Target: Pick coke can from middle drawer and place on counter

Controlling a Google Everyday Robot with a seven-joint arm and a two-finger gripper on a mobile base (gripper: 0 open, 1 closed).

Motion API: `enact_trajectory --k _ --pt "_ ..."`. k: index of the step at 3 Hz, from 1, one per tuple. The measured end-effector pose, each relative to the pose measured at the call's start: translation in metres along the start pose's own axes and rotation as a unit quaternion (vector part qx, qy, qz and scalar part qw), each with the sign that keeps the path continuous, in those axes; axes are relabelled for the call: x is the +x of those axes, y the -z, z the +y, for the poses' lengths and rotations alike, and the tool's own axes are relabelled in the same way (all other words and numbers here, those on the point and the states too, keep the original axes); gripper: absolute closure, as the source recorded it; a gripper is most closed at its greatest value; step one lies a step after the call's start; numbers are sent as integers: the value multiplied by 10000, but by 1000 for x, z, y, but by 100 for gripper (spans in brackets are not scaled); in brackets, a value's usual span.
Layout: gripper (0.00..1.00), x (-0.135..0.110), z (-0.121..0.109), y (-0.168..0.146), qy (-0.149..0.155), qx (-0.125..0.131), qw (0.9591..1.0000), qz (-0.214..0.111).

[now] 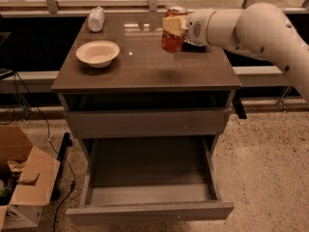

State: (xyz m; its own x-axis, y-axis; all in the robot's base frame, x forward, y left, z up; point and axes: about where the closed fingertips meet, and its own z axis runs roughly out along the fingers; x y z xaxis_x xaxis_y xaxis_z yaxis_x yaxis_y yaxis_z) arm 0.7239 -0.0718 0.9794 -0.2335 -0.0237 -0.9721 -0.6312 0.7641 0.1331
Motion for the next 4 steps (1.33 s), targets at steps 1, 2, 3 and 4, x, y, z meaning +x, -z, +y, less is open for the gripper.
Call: enact_trajectory --k 1,2,3,4 --pt "81 18 -8 -19 37 311 9995 -21" --pt "58 32 -14 -31 -129 544 9983 -180" --pt "36 31 -15 -32 -144 579 9979 -252" --pt "13 31 -13 -34 -145 565 9980 -249"
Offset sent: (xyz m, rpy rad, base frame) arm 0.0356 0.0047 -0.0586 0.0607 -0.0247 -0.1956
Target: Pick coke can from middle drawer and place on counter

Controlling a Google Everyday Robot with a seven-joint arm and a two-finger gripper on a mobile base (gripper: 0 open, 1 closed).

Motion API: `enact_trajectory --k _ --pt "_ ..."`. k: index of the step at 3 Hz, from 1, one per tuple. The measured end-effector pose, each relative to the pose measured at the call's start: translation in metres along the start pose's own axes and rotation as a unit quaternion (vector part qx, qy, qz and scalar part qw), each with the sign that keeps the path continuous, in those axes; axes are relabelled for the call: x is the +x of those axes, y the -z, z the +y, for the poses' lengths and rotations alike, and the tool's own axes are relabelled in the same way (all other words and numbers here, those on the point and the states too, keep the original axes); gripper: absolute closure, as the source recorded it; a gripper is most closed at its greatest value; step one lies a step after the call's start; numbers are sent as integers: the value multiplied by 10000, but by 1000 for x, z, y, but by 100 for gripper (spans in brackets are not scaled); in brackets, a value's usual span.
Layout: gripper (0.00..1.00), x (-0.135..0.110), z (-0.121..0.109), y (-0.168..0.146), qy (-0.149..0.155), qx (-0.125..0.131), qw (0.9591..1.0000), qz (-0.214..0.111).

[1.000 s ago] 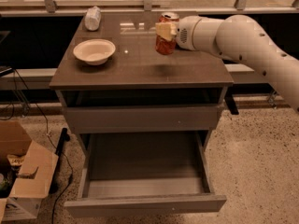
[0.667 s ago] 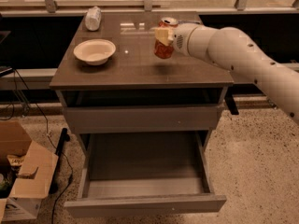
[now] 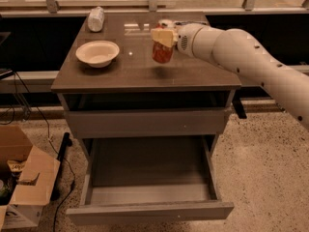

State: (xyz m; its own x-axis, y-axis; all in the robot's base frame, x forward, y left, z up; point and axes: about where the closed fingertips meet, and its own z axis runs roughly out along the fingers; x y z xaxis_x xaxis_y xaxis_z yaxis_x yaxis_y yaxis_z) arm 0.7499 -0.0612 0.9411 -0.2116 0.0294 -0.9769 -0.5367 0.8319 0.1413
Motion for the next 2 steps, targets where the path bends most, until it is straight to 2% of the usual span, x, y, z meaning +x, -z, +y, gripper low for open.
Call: enact_trajectory --k 1,2 --pt "0 0 1 -1 0 -13 10000 3" --pt "0 0 1 -1 0 -13 10000 3"
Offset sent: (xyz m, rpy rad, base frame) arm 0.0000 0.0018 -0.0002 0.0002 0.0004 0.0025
